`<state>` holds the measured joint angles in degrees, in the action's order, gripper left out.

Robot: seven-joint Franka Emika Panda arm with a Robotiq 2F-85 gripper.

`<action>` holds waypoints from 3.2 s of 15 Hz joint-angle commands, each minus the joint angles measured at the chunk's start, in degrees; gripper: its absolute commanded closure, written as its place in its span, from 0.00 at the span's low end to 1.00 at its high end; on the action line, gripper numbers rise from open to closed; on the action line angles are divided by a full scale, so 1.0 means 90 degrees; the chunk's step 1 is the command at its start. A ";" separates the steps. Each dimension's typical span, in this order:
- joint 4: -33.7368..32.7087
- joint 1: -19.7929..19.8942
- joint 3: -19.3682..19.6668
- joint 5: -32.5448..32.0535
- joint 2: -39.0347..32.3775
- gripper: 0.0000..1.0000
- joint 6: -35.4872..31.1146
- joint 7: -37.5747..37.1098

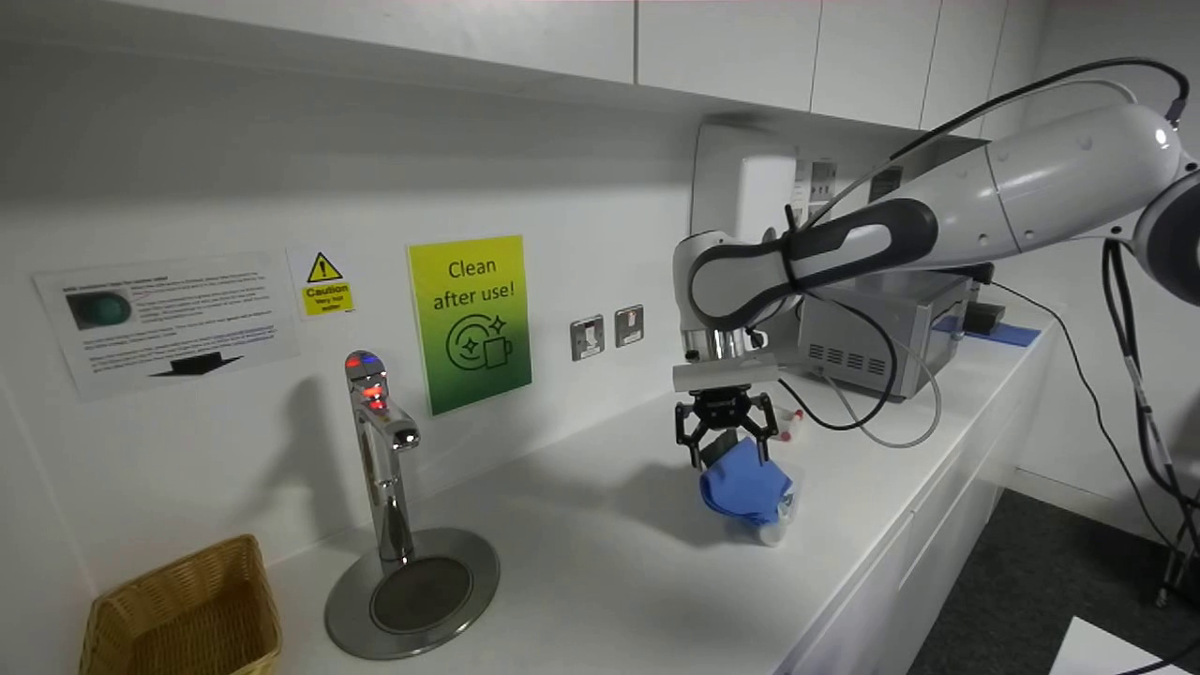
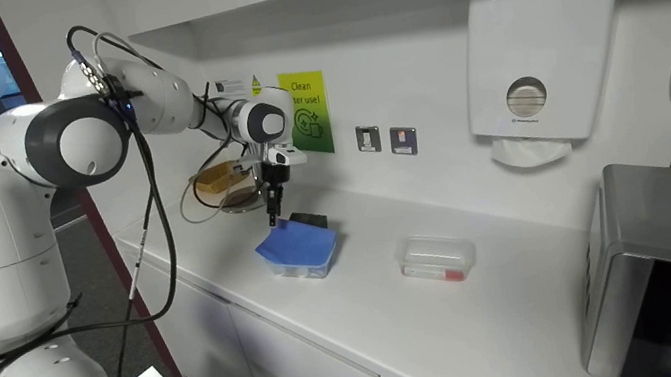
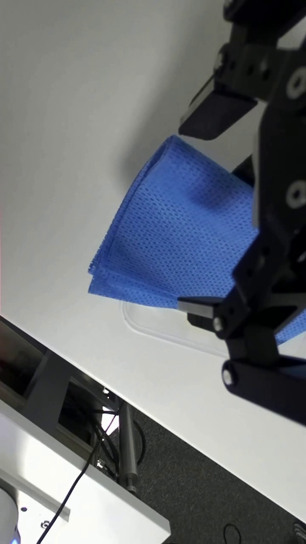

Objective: Move the lunch with the blue cloth closer to the edge, remove the blue cloth and put it on the counter

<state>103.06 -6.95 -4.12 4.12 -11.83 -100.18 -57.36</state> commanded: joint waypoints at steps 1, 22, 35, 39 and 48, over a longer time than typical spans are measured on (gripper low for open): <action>-0.0183 -0.0019 0.0049 -0.0074 -0.0051 0.00 0.0295 0.0152; -0.0230 -0.0005 0.0174 -0.0097 -0.0319 0.33 0.0273 0.0120; -0.0238 -0.0021 0.0177 -0.0249 -0.0274 0.99 0.0256 0.0095; -0.0248 -0.0054 0.0182 -0.0394 -0.0138 0.99 0.0278 0.0020; -0.0602 -0.0149 0.0131 -0.0905 0.0054 0.99 0.0458 0.0009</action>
<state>99.45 -7.61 -3.04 -2.28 -12.81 -99.36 -57.44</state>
